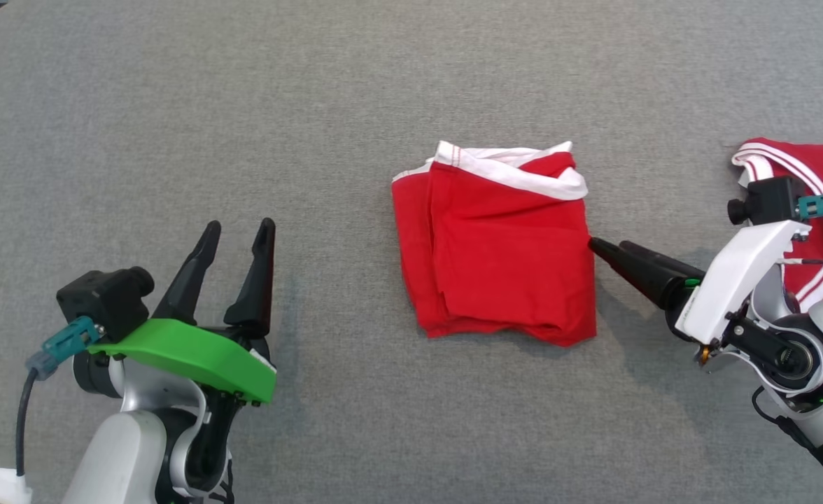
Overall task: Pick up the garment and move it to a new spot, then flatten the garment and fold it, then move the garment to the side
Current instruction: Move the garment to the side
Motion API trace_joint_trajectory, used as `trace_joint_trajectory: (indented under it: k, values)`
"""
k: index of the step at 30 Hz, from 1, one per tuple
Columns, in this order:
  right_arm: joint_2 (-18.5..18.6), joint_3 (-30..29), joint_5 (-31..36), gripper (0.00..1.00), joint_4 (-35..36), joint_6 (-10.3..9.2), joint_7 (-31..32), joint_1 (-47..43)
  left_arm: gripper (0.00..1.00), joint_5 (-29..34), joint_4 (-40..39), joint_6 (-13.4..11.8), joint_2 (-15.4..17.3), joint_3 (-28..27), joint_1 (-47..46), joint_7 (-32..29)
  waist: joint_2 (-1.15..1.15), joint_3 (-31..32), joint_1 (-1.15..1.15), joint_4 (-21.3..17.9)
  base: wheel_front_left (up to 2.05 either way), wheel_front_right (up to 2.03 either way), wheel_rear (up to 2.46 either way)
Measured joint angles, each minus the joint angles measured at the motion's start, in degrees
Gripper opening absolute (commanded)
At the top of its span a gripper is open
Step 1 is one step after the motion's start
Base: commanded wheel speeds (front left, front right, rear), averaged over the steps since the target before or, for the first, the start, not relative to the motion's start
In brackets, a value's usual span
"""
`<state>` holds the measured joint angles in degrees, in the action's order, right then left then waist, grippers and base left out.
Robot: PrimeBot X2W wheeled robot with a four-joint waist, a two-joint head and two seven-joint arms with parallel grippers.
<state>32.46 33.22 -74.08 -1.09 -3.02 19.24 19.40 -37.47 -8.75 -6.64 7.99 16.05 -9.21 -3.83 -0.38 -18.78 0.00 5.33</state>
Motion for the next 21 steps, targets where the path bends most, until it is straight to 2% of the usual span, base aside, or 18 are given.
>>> trace_joint_trajectory:
  k: [4,6,7,12,15,21]
  values:
    - [-0.7,0.9,-0.4,1.0,-1.5,0.0,1.5,0.0,1.0,0.0,0.2,0.0,-0.6,0.8,-0.2,-0.1,0.0,-0.4,0.0,1.6,0.0,0.0,0.0]
    - [-1.5,1.3,-1.0,0.03,-2.4,0.22,2.2,0.1,1.0,0.0,0.7,0.0,-1.3,1.1,-0.4,-0.1,0.0,-0.6,0.0,2.5,0.0,0.0,0.0]
    - [-1.8,1.6,-1.1,0.0,-2.6,0.53,2.5,0.1,1.0,0.0,0.9,0.0,-1.6,1.2,-0.5,-0.1,0.0,-0.6,0.0,3.0,0.0,0.0,0.0]
    - [-0.4,2.5,0.0,0.0,-2.3,1.51,5.2,3.8,1.0,-0.1,2.3,0.0,-1.7,0.2,-0.8,1.0,0.0,-0.1,0.0,4.9,0.0,0.0,0.0]
    - [3.4,3.2,2.3,0.0,-0.7,1.59,8.5,8.3,1.0,-0.3,2.7,0.0,-1.7,-0.9,-0.8,1.6,0.0,0.9,0.0,5.2,0.0,0.0,0.0]
    - [11.3,6.4,5.0,0.0,3.1,1.3,19.7,14.6,1.0,-0.8,3.4,0.0,-1.7,-1.5,-0.6,2.4,0.0,2.5,0.0,4.2,0.0,0.0,0.0]
